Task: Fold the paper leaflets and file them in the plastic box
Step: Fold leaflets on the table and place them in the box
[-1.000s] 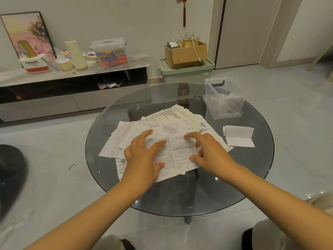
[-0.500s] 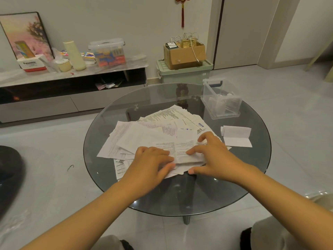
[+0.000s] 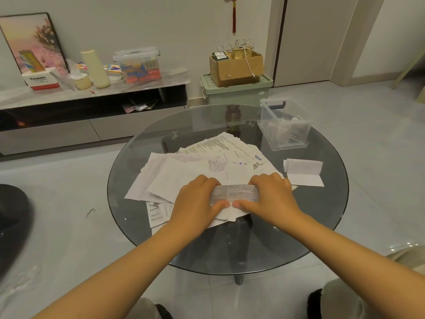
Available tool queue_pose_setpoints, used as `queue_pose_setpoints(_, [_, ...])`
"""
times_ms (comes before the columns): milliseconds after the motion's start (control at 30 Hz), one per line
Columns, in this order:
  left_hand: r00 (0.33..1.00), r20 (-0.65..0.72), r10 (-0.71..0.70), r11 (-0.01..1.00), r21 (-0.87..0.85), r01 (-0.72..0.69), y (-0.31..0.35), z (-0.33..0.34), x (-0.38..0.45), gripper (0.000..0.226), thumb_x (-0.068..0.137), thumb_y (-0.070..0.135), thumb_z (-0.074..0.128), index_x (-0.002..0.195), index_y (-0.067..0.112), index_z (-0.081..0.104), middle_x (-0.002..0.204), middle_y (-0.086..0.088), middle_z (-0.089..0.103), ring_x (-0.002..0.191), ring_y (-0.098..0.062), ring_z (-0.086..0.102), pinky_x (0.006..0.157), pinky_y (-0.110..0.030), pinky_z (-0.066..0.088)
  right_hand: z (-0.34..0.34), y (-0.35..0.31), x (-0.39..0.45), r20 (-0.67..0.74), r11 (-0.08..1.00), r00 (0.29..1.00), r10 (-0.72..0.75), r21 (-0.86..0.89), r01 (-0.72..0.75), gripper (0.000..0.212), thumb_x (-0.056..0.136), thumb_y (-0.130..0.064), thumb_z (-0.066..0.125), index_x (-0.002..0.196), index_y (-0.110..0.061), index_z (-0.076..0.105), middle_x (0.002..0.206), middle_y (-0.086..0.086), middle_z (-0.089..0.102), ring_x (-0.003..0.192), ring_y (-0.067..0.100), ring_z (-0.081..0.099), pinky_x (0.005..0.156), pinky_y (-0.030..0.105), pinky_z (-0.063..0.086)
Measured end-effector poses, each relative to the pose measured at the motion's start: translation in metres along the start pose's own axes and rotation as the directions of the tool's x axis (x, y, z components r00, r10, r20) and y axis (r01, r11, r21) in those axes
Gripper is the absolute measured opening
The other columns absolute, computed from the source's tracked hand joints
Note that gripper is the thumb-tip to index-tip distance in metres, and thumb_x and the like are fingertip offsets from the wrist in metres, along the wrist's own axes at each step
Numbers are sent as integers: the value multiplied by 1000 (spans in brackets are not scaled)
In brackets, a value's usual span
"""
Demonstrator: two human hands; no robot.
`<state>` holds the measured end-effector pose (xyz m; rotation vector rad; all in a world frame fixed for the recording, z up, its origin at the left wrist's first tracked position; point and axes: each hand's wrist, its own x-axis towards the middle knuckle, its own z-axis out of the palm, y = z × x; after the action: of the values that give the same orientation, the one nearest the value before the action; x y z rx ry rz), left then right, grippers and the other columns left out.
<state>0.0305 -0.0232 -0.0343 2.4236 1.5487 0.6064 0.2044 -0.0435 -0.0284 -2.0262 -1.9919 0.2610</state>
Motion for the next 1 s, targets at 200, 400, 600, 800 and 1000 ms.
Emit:
queue_pose_setpoints(200, [983, 79, -165, 972, -156, 175, -10, -4, 9, 43, 78, 31, 73, 115, 24, 52, 106, 7, 42, 103, -11, 43, 84, -20, 32, -4, 7, 7, 99, 981, 991, 87, 167, -103, 42, 79, -42, 69, 114, -32, 48, 103, -9, 51, 114, 20, 41, 96, 36, 29])
queue_pose_setpoints(400, [959, 183, -214, 957, -157, 244, -21, -18, 13, 51, 77, 24, 75, 121, 27, 49, 113, 4, 37, 108, -16, 45, 98, -26, 37, -7, 14, 8, 162, 970, 985, 59, 223, -95, 43, 84, -26, 66, 118, -44, 47, 110, -6, 48, 114, 20, 41, 100, 38, 32])
queue_pose_setpoints(600, [973, 230, -3, 990, -135, 35, -22, -23, 5, 44, 83, 22, 69, 122, 31, 52, 126, 8, 43, 117, -9, 35, 102, -23, 28, 1, 8, -2, -78, 984, 987, -142, 100, 149, 38, 88, -13, 57, 116, -38, 60, 120, -4, 39, 117, 19, 30, 99, 28, 20])
queue_pose_setpoints(800, [971, 240, -5, 983, -179, 49, -10, -22, 0, 42, 77, 34, 74, 115, 34, 54, 96, 15, 48, 86, -5, 48, 82, -18, 41, 6, 1, -7, -44, 966, 971, -233, 102, 236, 30, 93, -38, 51, 118, -29, 64, 118, -7, 56, 111, 14, 38, 90, 24, 24])
queue_pose_setpoints(1000, [933, 358, 43, 976, -216, 39, -7, -25, -2, 35, 76, 34, 75, 107, 36, 60, 91, 14, 52, 77, -7, 52, 75, -15, 45, 0, 3, -7, 108, 948, 942, -317, 57, 313, 44, 85, -52, 57, 126, -38, 55, 132, -12, 48, 124, 11, 34, 98, 24, 17])
